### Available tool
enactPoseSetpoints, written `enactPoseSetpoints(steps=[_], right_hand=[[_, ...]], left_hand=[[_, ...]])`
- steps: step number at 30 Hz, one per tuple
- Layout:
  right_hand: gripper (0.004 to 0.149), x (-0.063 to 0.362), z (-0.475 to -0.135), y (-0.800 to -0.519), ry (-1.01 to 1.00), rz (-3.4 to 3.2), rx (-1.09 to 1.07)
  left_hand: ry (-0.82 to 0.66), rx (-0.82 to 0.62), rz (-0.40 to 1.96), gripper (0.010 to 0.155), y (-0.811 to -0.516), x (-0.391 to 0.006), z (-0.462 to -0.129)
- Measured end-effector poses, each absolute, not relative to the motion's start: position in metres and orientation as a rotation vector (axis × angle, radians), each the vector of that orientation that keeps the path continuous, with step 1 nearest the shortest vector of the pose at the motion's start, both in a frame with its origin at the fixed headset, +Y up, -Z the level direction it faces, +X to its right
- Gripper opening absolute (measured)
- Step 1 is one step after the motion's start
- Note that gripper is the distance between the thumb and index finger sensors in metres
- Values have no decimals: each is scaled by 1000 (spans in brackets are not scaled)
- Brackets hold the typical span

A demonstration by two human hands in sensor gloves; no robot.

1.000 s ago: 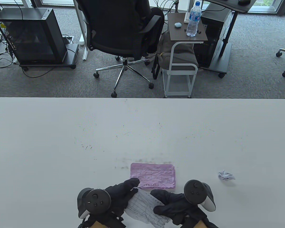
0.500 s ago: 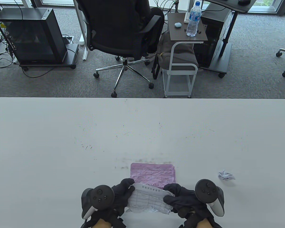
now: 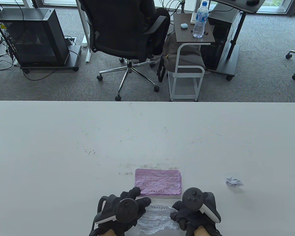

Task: Flatten crumpled invoices and stack

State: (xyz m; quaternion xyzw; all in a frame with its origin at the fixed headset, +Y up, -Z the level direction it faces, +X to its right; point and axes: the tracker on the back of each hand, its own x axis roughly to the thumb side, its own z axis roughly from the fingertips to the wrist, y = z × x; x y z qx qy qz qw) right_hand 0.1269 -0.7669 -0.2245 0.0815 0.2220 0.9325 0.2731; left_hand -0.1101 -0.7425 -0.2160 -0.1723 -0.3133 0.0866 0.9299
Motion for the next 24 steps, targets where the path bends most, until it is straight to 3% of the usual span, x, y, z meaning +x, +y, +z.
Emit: enactPoseSetpoints(steps=[5,10,15,24], right_hand=[[44,122,-223,-769,583,2600,259],[44,117,-223,-769,562,2666,280],[44,122,-223,-769,531,2677,200],[44,142,-223,-759,433,2733,77]], left_hand=[[-617,-572,-42,67,-767,-92,-213],[-531,-721,-110,79,-780,-90,-212],[-436,-833,-80,89,-787,-99,-212],[-430,-921,-15,96,-795,-100,-210]])
